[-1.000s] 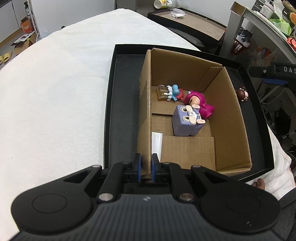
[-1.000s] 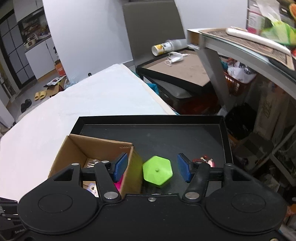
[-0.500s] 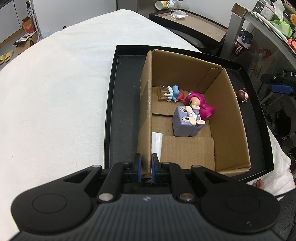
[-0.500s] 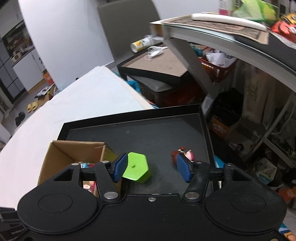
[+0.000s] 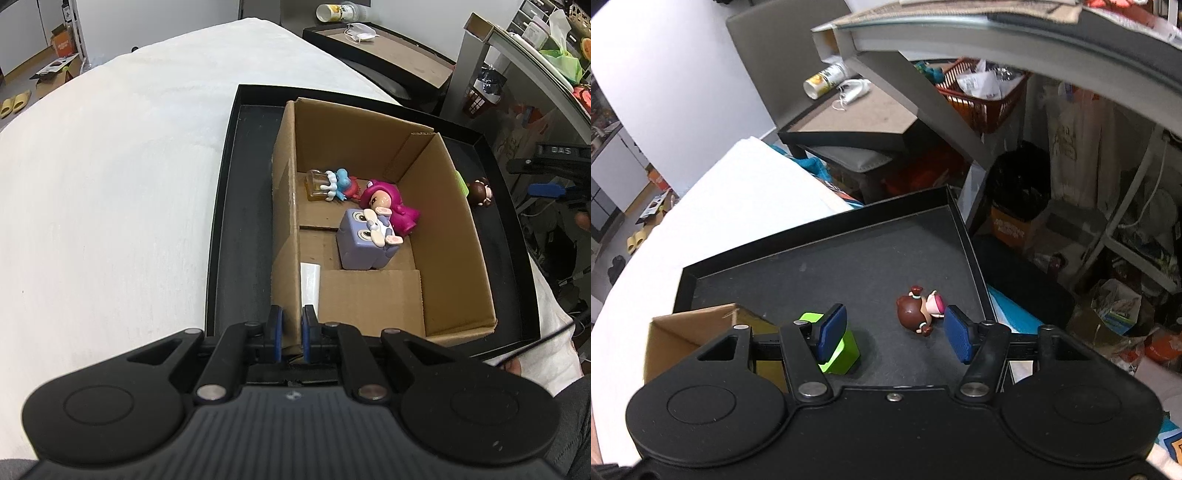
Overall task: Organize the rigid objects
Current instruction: 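Move the right tool over the brown-haired girl figure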
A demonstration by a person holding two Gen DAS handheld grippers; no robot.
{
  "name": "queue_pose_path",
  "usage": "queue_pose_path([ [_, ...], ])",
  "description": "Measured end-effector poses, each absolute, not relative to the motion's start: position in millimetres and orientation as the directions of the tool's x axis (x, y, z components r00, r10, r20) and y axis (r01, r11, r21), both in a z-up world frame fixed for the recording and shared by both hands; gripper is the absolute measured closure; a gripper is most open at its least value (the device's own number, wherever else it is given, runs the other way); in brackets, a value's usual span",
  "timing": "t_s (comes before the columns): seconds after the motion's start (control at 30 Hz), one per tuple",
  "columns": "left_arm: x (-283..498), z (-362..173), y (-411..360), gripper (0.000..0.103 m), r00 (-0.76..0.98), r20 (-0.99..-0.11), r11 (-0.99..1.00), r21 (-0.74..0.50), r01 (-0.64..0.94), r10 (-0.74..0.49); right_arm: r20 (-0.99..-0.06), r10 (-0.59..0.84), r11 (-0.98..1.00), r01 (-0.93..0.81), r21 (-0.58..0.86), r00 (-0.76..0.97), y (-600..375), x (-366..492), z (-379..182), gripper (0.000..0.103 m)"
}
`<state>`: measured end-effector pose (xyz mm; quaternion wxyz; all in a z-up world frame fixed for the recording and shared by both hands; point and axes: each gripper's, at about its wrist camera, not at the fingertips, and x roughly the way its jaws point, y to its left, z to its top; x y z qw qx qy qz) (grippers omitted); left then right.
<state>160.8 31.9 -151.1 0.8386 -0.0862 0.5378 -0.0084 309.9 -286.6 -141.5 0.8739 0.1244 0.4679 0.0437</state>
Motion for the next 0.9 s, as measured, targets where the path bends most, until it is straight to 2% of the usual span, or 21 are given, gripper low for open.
queue_pose_path([
  [0.27, 164.2, -152.9, 29.2, 0.093, 0.420, -0.901, 0.984, -0.157, -0.088, -0.106, -0.849, 0.127, 0.989, 0.003, 0.150, 0.512, -275.3, 326.8, -162.0, 0.044],
  [0.83, 165.2, -156.9, 26.6, 0.093, 0.411, -0.907, 0.986, -0.142, -0.084, -0.095, -0.893, 0.090, 0.995, -0.076, 0.063, 0.440, -265.3, 361.1, -198.5, 0.044],
  [0.9, 166.2, -156.9, 26.0, 0.093, 0.408, -0.908, 0.987, -0.138, -0.086, -0.092, -0.899, 0.081, 0.994, -0.099, 0.042, 0.431, -261.5, 360.7, -204.1, 0.047],
])
